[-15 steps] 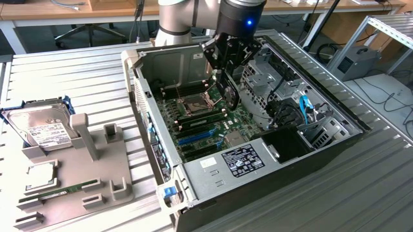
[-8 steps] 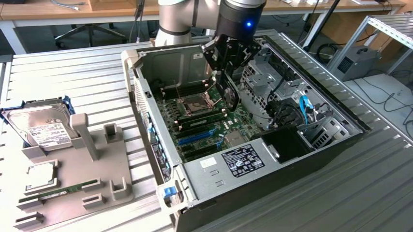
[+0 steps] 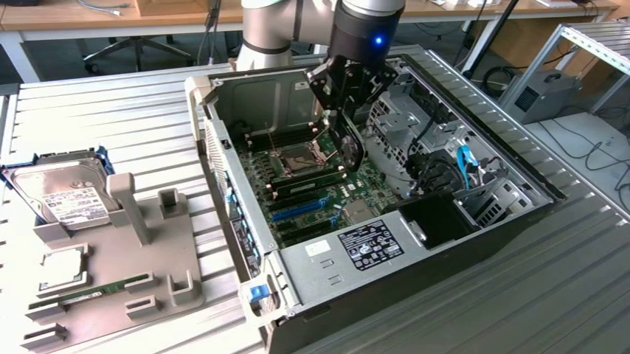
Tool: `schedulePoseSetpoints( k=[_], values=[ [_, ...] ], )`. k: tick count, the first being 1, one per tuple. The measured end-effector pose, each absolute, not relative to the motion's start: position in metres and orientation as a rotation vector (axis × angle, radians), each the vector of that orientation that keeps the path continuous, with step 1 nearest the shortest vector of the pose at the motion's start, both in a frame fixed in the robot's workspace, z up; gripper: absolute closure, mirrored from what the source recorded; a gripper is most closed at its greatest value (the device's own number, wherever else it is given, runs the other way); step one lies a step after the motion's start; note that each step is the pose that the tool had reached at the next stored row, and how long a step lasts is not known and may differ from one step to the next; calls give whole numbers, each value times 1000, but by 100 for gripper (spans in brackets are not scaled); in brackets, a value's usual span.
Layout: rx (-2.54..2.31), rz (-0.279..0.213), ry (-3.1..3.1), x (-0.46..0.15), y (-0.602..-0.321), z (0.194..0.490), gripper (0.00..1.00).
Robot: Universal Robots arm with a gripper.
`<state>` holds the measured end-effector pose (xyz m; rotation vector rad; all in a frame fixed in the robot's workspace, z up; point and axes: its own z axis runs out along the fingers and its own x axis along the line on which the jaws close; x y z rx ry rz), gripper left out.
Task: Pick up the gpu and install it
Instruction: 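Pick up the gpu and move the gpu toward the slot, then insert the gpu into the slot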
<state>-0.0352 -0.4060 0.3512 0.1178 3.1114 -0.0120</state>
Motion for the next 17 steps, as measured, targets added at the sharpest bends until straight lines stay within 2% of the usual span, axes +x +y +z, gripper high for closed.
schedulePoseSetpoints(
  k=[17],
  values=[
    [96, -11, 3112, -35, -406, 351, 74]
  ],
)
